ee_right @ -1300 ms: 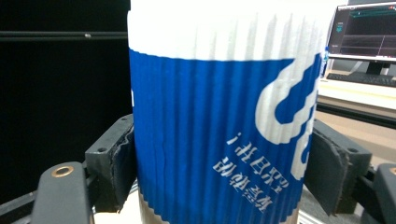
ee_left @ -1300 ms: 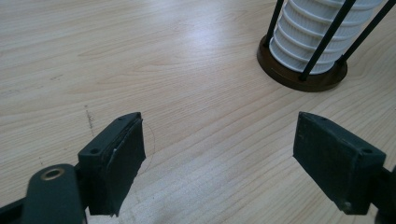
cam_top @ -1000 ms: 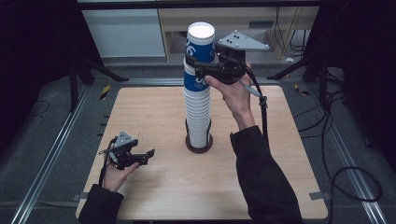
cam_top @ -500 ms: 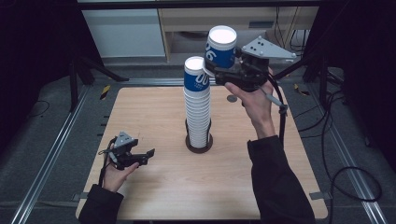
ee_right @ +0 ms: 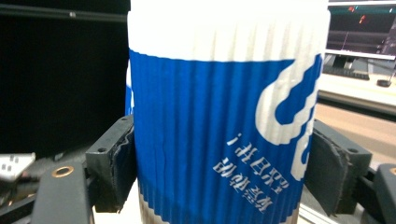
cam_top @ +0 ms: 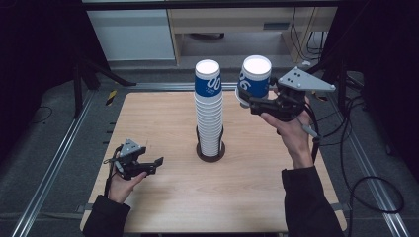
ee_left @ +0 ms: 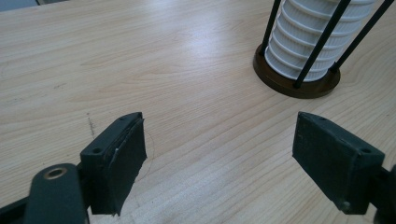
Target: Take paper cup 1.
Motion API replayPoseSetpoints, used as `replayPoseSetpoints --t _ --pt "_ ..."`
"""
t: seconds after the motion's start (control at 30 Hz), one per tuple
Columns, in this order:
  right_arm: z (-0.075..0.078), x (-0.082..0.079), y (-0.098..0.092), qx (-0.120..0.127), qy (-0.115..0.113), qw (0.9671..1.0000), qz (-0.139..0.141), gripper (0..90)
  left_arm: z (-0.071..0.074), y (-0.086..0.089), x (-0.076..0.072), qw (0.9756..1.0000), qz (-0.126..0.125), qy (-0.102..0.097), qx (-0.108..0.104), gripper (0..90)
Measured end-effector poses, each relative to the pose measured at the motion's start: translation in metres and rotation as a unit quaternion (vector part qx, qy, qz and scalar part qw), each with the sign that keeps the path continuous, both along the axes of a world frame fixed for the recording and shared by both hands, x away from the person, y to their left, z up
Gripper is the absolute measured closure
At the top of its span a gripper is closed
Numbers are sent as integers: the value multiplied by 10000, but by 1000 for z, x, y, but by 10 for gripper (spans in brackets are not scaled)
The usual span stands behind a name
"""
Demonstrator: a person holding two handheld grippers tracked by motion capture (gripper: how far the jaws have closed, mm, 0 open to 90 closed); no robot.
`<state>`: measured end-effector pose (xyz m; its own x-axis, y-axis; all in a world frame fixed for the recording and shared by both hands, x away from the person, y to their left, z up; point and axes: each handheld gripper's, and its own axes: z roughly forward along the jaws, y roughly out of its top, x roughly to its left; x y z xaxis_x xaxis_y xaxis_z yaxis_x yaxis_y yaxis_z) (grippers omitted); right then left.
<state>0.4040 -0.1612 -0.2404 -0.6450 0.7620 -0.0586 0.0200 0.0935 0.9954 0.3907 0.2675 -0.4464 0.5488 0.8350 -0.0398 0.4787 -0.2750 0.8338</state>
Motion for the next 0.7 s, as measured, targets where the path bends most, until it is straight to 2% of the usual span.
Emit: replayPoseSetpoints --t 0.3,0.7 --pt "-39 -6 -12 -172 317 9993 72 213 2 0 -1 10000 -12 -1 -3 171" --pt "-72 -12 -15 -283 544 9978 247 214 7 -2 -3 10000 -84 -31 1 172"
